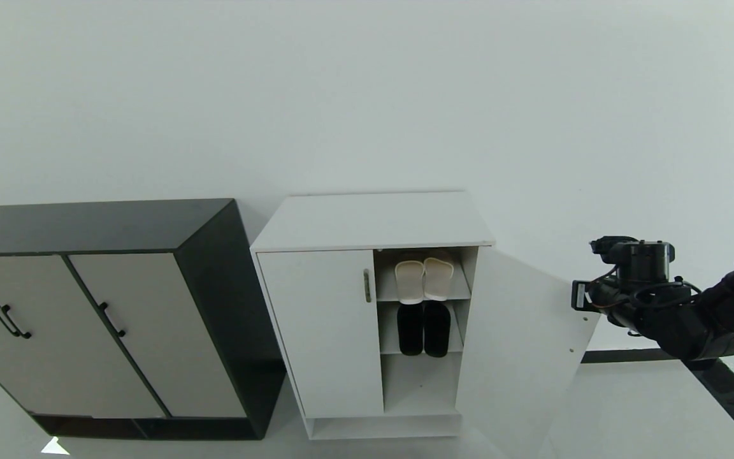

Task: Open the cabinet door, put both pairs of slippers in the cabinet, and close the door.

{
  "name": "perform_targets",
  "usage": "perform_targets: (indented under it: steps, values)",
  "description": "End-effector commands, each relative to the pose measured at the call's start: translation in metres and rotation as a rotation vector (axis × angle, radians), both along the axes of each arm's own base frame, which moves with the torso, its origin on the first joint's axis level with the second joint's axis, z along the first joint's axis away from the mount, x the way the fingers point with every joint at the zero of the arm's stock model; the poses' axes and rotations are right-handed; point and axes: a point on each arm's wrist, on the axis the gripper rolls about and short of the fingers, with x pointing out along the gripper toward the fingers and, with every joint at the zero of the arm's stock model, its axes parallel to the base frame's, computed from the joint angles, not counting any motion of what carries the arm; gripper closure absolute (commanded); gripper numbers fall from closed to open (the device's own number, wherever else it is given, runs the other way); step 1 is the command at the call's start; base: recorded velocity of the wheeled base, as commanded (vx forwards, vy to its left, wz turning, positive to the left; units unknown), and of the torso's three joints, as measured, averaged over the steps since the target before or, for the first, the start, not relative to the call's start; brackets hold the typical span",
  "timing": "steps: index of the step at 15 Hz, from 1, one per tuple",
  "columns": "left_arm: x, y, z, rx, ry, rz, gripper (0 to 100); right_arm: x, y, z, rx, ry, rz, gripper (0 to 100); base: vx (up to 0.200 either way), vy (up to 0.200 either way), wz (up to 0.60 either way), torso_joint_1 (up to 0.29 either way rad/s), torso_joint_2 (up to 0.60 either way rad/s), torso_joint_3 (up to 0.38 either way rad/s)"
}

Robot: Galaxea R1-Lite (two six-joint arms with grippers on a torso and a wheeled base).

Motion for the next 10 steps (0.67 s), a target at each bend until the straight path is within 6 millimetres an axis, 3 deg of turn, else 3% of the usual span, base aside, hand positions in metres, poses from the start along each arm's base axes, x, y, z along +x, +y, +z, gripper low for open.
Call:
perform_targets:
  steps: [1, 4, 10]
  values:
    - [0.0, 0.0, 0.0, 0.0, 0.0, 0.002, 100, 0.002, 0.001, -0.009, -0.003, 0.02, 0.0, 100, 0.0, 0.0, 0.0, 0.0, 0.0, 0.0]
    - [0.0, 0.0, 0.0, 0.0, 0.0, 0.0, 100, 0.003, 0.001, -0.011, -0.003, 0.023, 0.0, 100, 0.0, 0.0, 0.0, 0.0, 0.0, 0.0]
    - [0.0, 0.0, 0.0, 0.0, 0.0, 0.0, 100, 0.007, -0.004, 0.005, 0.009, -0.049, -0.012, 100, 0.0, 0.0, 0.0, 0.0, 0.0, 0.0]
